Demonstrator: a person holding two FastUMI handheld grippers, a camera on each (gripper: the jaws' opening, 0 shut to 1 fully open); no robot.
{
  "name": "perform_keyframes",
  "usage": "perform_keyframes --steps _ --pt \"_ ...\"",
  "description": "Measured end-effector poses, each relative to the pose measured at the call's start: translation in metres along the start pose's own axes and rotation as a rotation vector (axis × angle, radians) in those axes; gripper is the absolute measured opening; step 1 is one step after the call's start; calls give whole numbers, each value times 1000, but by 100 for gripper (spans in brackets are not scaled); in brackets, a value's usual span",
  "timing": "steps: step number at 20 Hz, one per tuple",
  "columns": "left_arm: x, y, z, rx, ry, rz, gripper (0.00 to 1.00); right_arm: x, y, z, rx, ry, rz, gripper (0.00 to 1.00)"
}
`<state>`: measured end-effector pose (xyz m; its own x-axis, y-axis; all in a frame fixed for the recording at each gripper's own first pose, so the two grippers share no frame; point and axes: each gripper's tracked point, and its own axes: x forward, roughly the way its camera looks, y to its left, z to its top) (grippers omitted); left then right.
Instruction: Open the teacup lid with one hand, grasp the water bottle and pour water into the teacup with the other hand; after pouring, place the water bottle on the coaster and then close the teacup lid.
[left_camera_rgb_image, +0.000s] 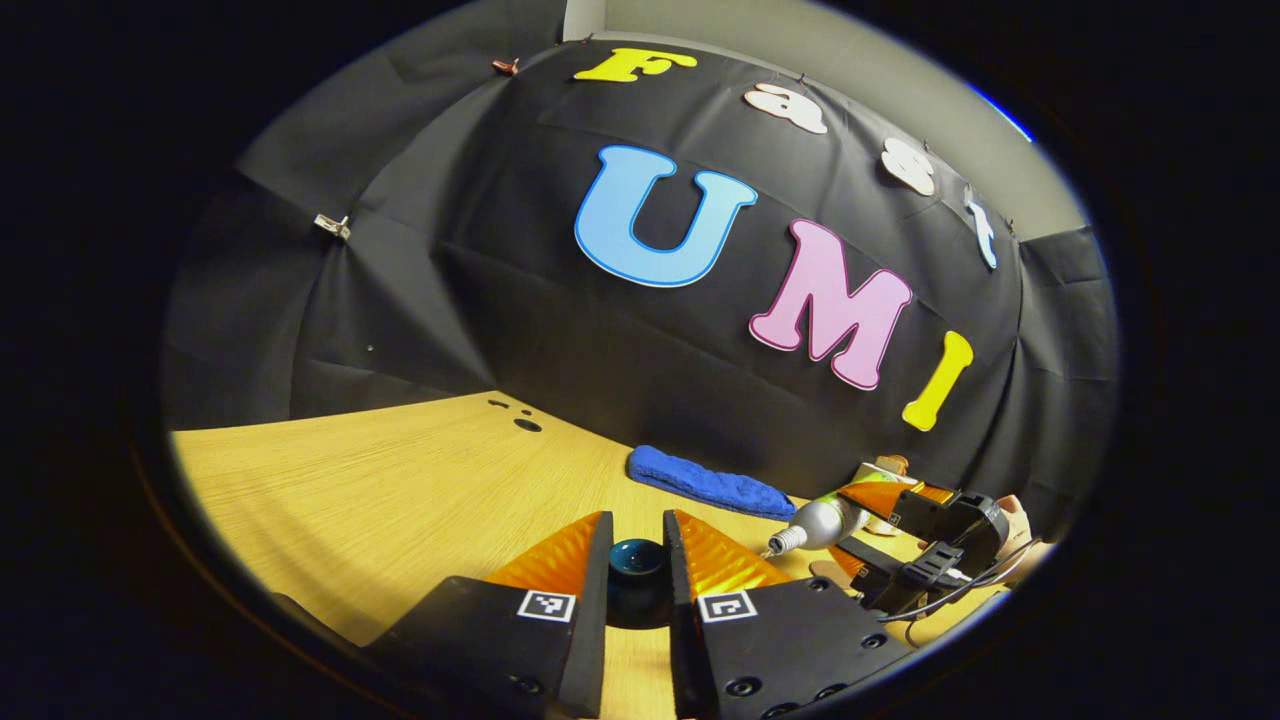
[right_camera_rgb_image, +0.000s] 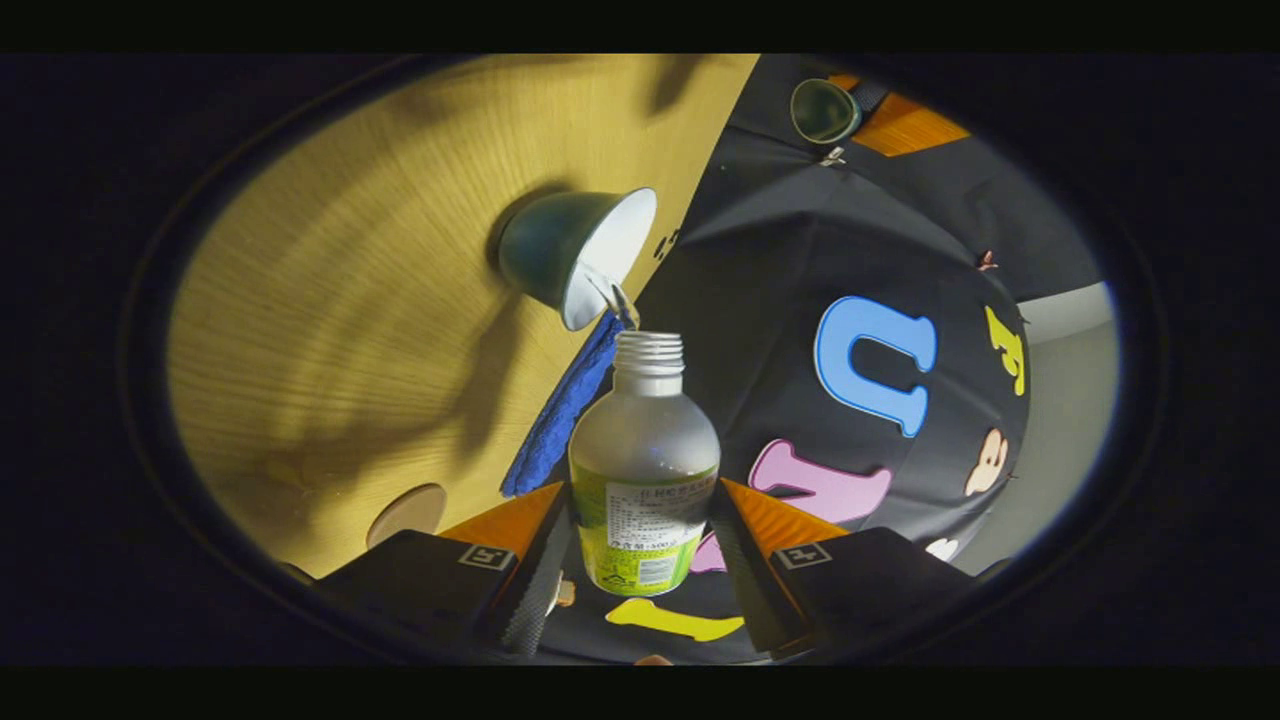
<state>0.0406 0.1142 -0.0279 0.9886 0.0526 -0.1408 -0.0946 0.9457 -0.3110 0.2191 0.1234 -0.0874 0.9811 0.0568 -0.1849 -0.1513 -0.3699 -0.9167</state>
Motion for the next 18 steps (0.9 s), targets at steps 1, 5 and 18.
perform_keyframes --steps 1,5,18 --pt "0 0 0 0 1 2 30 0 -1 2 -12 -1 -4 78" --pt "0 3 1 -1 2 7 30 3 -6 2 -45 -7 -15 82" --pt "0 6 0 -5 2 16 30 2 -25 5 -203 -34 -95 78"
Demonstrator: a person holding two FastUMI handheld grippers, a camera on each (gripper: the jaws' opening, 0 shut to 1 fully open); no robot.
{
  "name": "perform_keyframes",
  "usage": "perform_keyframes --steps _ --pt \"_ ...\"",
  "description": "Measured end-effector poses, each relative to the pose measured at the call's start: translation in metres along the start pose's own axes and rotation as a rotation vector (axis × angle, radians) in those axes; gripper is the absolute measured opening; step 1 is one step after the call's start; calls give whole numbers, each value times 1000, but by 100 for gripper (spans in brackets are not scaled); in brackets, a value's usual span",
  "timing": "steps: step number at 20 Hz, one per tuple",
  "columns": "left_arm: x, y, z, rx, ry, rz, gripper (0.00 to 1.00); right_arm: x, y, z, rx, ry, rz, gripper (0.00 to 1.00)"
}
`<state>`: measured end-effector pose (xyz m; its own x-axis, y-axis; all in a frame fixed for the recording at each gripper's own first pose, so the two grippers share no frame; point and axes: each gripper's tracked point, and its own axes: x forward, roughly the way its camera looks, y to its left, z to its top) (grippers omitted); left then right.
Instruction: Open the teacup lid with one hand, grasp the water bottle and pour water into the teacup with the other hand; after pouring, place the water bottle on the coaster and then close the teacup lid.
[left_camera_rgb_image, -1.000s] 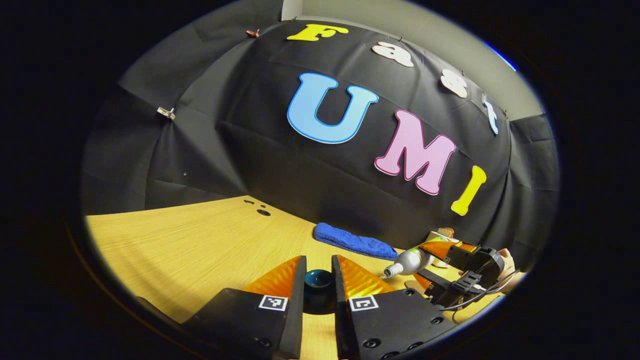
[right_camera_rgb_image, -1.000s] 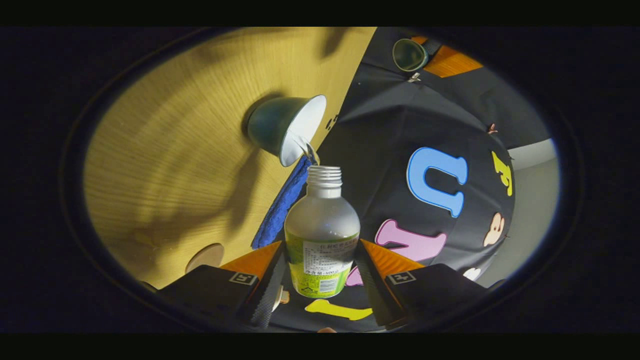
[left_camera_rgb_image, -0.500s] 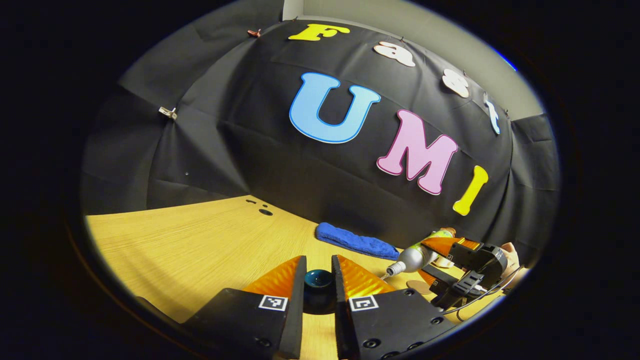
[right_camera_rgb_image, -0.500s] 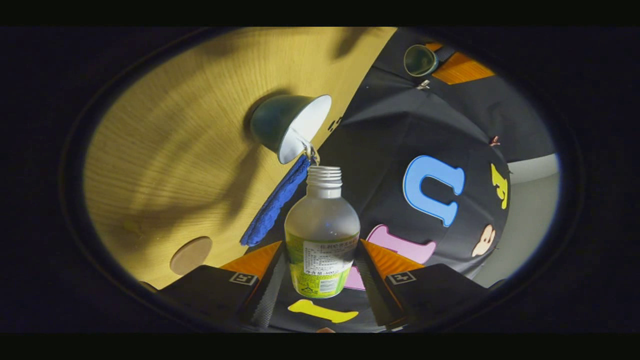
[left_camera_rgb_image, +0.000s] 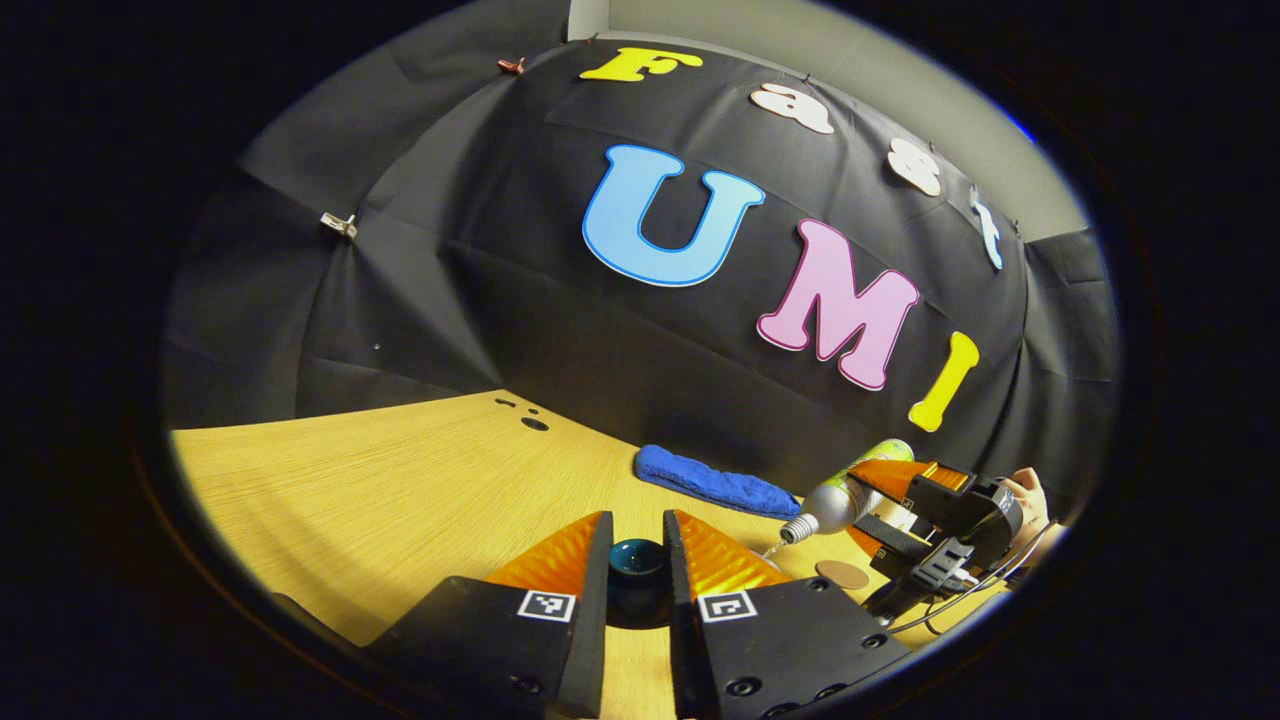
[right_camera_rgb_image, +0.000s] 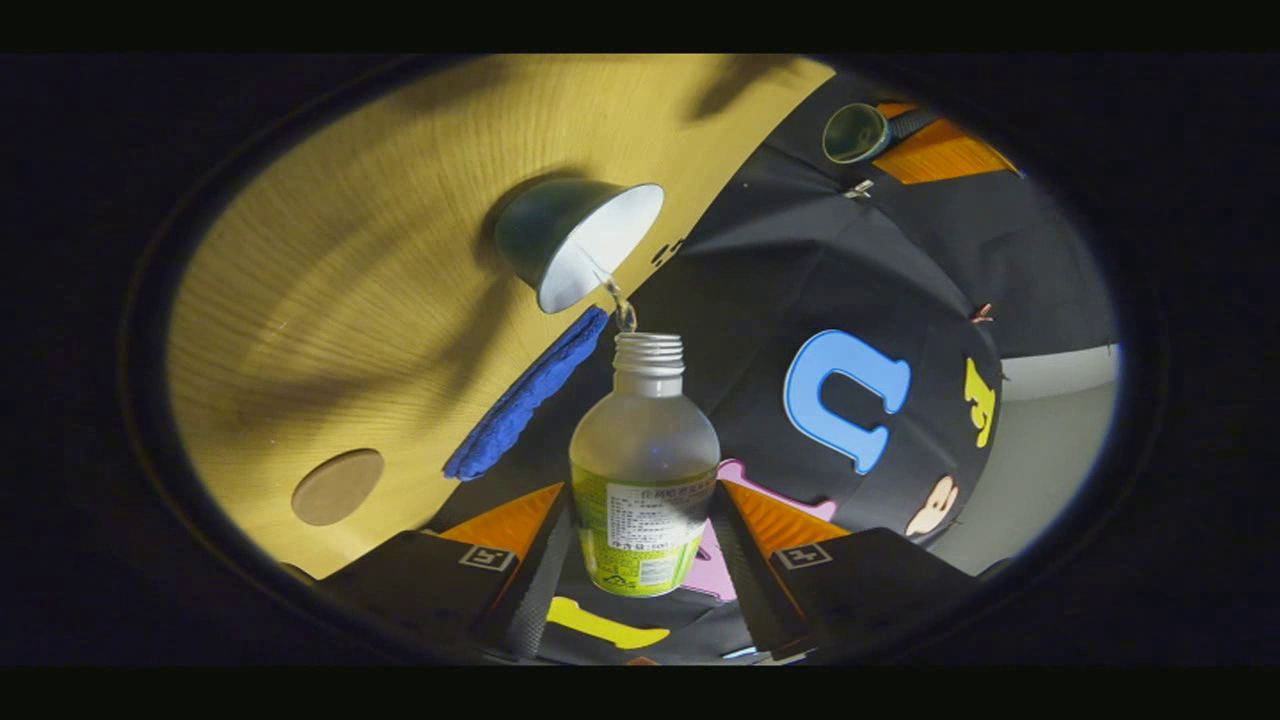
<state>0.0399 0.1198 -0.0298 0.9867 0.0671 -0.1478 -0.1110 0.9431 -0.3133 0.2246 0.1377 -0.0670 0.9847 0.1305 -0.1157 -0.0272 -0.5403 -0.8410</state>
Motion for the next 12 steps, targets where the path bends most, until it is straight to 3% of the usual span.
perform_keyframes --steps 10,12 --pt "0 1 1 -5 -1 2 30 -1 -30 -1 -119 -16 -90 82" --pt "0 2 1 -7 -1 2 30 0 -35 0 -148 -23 -109 78"
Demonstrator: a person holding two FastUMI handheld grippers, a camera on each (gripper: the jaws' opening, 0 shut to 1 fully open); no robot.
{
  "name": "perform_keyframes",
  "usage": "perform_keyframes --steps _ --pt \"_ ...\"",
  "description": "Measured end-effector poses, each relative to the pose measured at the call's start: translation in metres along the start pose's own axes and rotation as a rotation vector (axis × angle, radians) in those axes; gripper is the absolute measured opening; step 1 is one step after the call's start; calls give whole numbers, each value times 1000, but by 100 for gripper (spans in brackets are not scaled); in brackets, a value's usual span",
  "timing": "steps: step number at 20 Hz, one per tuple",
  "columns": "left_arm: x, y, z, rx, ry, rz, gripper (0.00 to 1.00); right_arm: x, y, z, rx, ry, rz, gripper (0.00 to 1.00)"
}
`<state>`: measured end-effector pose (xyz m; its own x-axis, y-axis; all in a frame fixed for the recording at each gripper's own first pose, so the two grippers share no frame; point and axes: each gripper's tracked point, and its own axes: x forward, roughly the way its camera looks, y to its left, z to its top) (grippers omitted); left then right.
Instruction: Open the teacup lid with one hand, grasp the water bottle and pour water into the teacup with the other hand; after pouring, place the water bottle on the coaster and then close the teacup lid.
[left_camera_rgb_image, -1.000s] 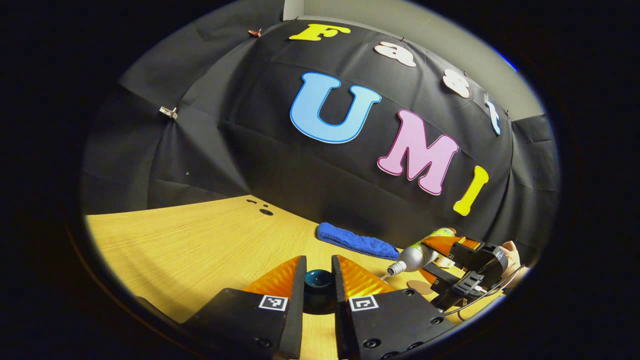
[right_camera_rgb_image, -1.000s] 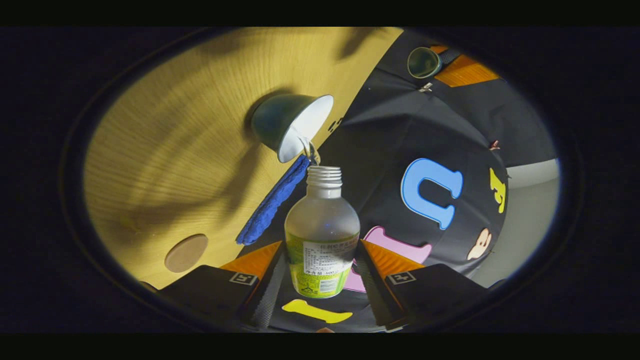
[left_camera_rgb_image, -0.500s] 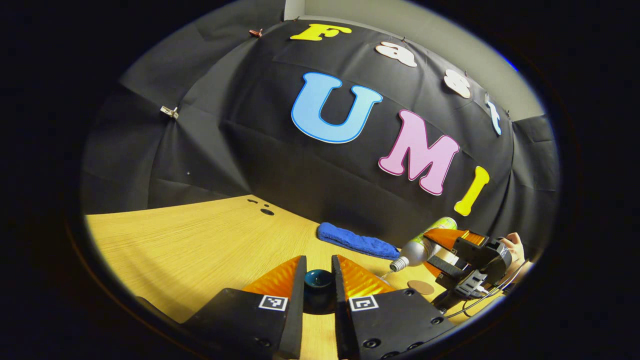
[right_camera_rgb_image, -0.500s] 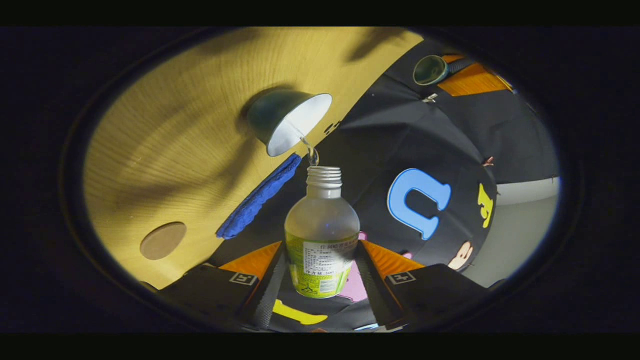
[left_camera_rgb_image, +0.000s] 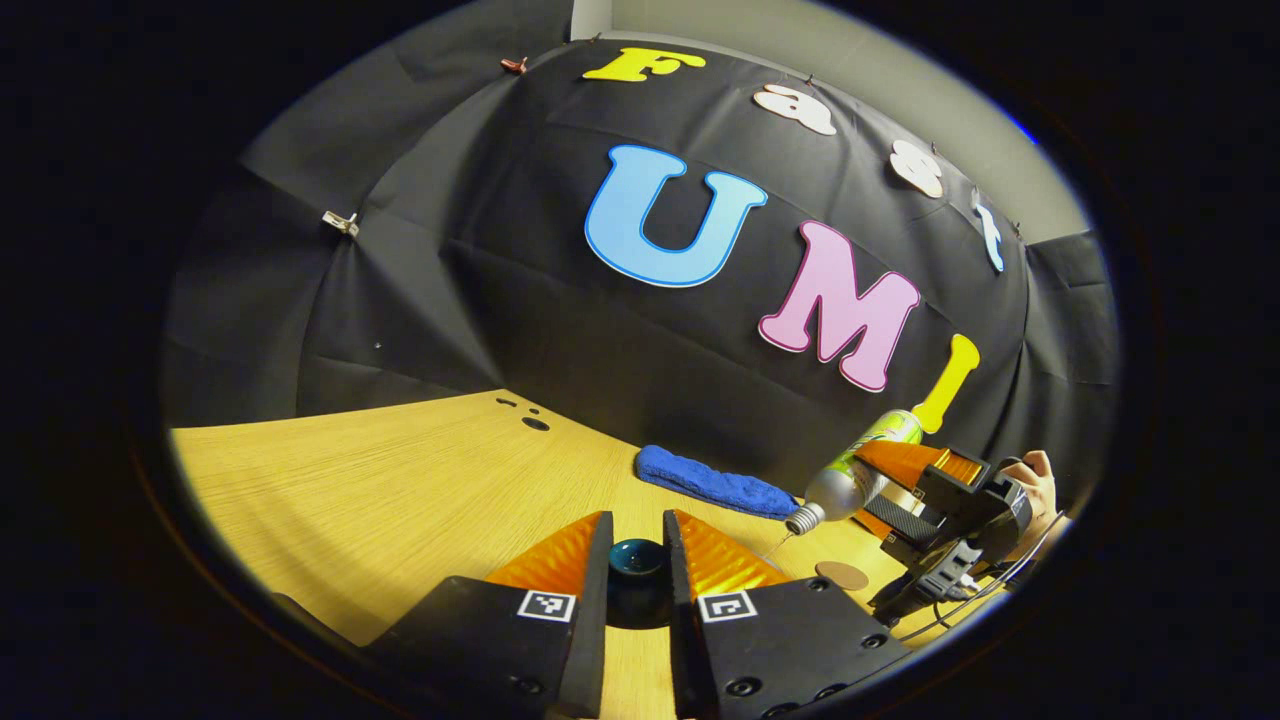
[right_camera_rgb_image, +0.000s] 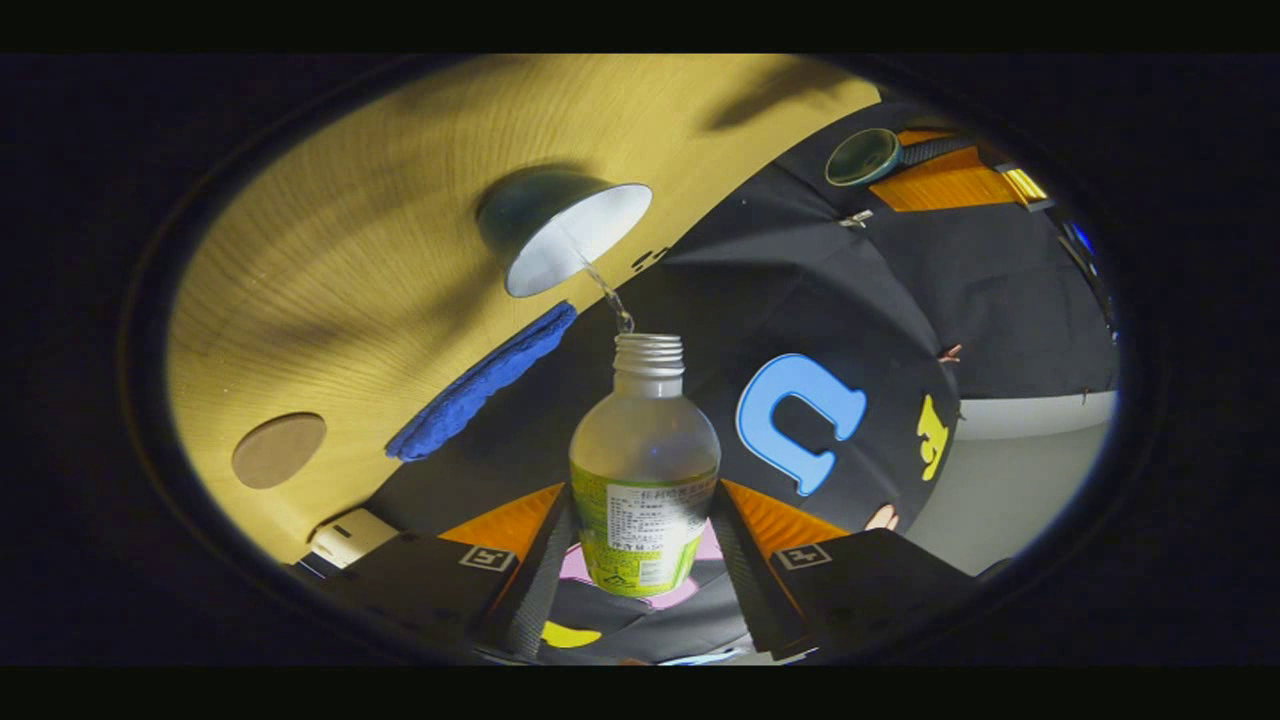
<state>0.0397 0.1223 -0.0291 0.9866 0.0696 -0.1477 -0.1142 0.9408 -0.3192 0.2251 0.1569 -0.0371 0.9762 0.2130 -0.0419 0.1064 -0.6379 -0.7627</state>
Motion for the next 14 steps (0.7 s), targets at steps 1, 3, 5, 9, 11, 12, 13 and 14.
perform_keyframes --steps 1,3,5,9,11,12,13,14 --pt "0 0 0 0 0 0 30 0 -2 0 -10 -3 -4 78" --pt "0 0 0 -1 -2 0 30 1 -3 1 -29 -6 -11 78" --pt "0 1 1 -1 -3 1 30 1 -6 2 -40 -10 -20 78" --pt "0 1 0 -4 1 3 30 0 -7 4 -36 -15 -19 78" --pt "0 0 0 -5 1 2 30 0 -5 2 -39 -9 -11 78" --pt "-1 0 1 -4 0 0 30 -1 -4 1 -39 -6 -7 78" --pt "0 -1 0 -3 0 0 30 0 -1 1 -31 -4 1 78" --pt "-1 0 1 -3 0 0 30 1 3 0 -2 -1 15 78"
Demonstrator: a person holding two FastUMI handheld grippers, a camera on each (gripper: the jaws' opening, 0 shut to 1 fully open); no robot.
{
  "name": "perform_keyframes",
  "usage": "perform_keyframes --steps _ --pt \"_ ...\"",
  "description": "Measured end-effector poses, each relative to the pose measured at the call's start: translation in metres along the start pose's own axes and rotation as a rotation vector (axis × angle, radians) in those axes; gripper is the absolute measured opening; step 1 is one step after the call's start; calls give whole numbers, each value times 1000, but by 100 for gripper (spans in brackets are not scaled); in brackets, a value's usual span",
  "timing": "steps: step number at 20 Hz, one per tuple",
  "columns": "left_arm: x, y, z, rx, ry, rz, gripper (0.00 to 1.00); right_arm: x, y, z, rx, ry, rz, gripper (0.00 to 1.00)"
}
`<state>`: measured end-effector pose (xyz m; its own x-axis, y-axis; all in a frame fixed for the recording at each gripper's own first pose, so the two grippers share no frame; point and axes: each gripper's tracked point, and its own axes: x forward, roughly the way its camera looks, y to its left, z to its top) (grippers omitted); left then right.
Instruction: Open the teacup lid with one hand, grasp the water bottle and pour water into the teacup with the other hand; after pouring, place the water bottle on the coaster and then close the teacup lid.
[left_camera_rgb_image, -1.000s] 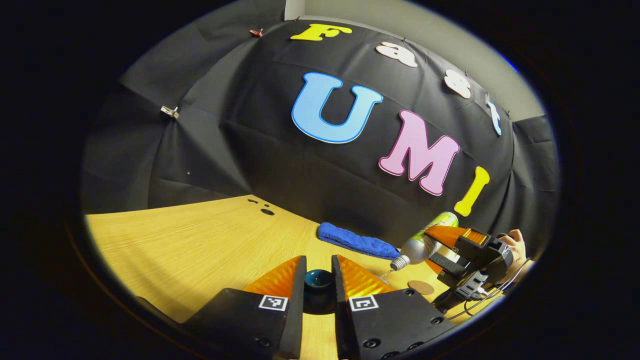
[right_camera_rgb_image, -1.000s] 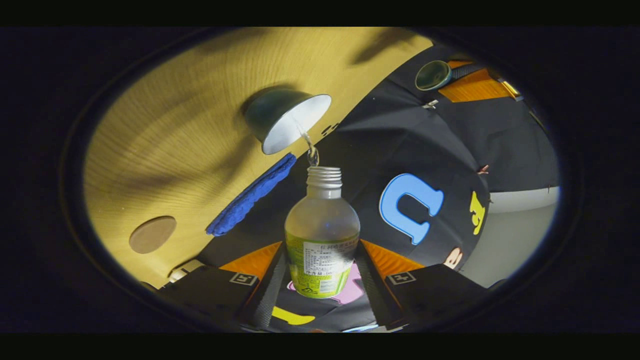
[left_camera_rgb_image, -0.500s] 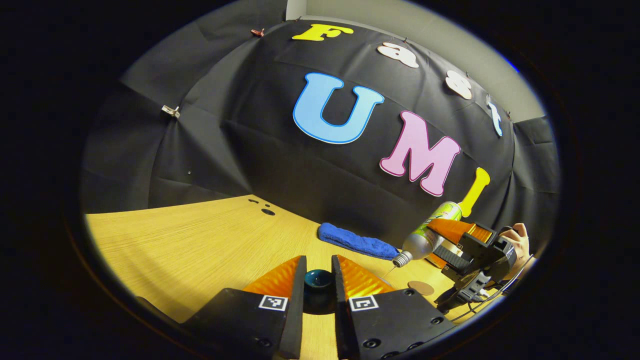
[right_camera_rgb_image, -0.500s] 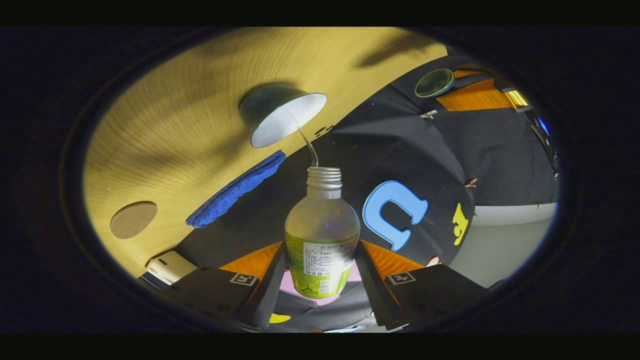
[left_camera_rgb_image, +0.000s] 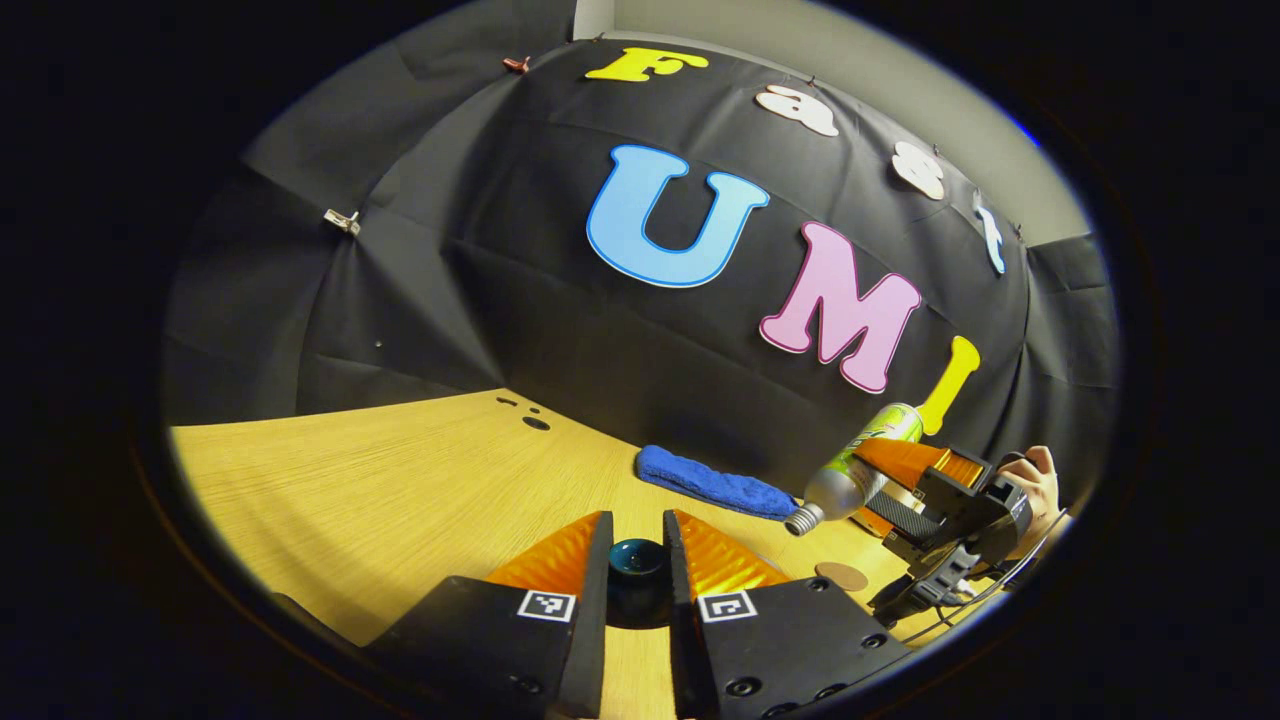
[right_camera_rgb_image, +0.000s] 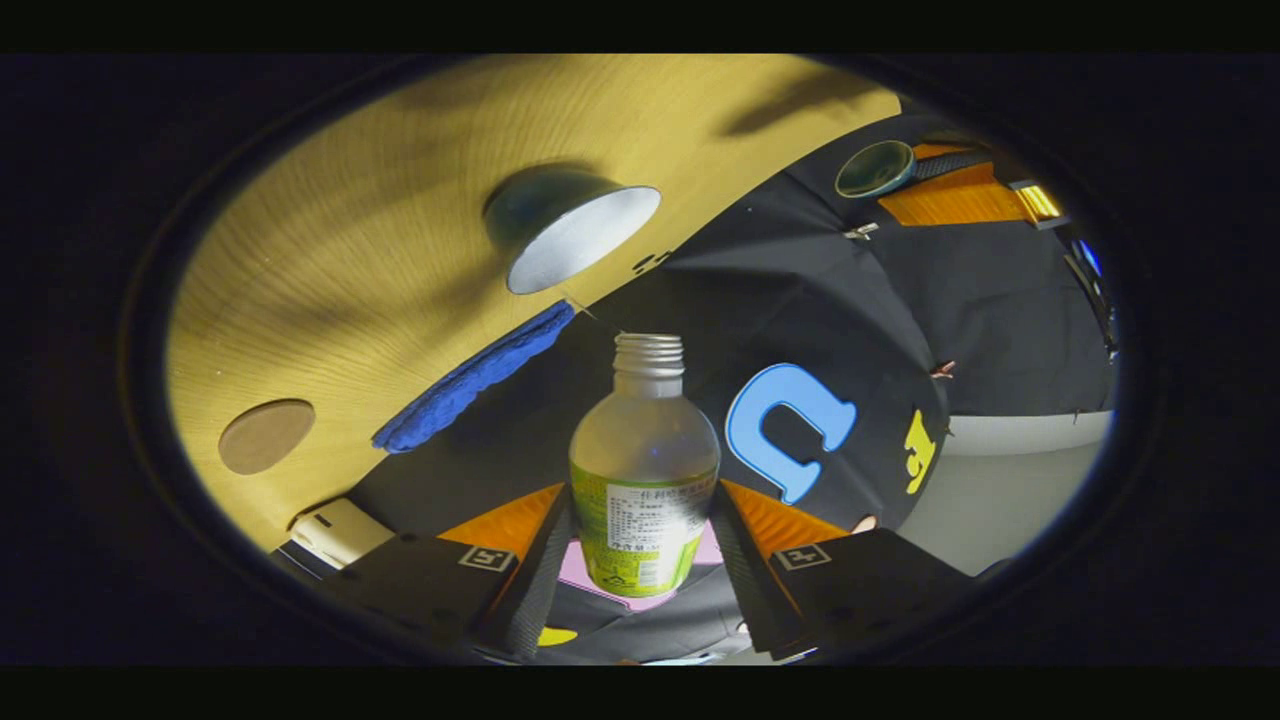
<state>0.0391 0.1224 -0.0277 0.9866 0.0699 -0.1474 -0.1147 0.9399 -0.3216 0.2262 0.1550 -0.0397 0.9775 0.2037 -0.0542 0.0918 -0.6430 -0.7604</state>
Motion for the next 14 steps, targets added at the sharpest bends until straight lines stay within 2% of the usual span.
perform_keyframes --steps 3,10,12,14 --pt "0 1 -1 1 0 4 30 -1 23 -4 161 31 81 78" --pt "2 3 -5 -2 10 11 30 -26 52 27 681 29 234 79" --pt "3 4 -6 -1 11 16 30 -35 59 41 863 19 286 79" --pt "4 5 -7 4 15 22 30 -39 61 50 1097 23 337 79"
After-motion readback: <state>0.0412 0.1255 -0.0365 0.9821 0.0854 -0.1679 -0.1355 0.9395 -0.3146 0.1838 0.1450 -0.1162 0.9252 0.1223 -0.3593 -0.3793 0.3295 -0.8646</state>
